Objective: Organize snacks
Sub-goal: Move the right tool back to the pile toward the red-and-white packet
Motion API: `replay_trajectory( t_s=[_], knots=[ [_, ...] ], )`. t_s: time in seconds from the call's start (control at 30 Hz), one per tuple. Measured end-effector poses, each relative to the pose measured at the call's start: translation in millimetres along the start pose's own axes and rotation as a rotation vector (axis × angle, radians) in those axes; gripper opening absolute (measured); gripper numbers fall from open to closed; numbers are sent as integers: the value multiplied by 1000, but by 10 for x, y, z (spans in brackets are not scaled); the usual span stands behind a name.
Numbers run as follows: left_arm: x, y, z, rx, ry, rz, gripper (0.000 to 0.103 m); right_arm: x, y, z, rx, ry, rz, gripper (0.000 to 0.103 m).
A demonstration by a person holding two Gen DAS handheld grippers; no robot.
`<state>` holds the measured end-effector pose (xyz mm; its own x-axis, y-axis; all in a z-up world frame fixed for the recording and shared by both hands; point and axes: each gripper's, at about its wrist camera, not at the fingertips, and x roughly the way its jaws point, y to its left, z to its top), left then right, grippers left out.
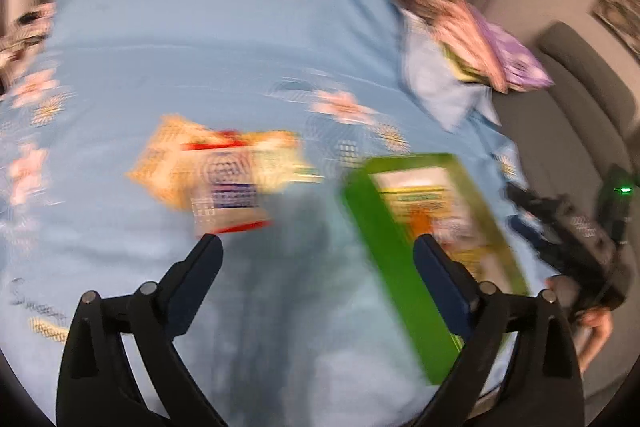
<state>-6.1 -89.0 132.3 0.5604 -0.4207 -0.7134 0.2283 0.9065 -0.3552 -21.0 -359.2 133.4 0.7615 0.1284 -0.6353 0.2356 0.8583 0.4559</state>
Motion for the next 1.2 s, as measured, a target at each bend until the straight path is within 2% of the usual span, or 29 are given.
replay_trajectory(
  t_s=[0.13, 0.27, 0.47, 0.57, 0.63, 0.9, 1.03, 1.2],
  knots=[
    [-66, 577, -104, -90, -16, 136, 98, 88, 373, -60, -76, -4, 54, 84],
    [20, 983, -118, -174, 5, 207, 98, 199, 712, -212, -156, 20, 91, 84],
    [81, 1386, -98, -255, 26, 293, 98, 523, 1135, -464, -241, 123, 135, 84],
    [122, 1428, -82, -261, 42, 292, 97, 762, 1341, -580, -249, 187, 181, 84],
    [138, 1420, -76, -265, 51, 276, 97, 947, 1461, -632, -266, 222, 179, 84],
    [172, 1420, -73, -261, 57, 284, 97, 1828, 1826, -922, -429, 338, 56, 84],
    [174, 1433, -73, -264, 60, 289, 97, 1986, 1850, -999, -453, 344, 57, 84],
    [184, 1441, -78, -272, 65, 297, 97, 1960, 1909, -1025, -477, 322, 62, 84]
  ],
)
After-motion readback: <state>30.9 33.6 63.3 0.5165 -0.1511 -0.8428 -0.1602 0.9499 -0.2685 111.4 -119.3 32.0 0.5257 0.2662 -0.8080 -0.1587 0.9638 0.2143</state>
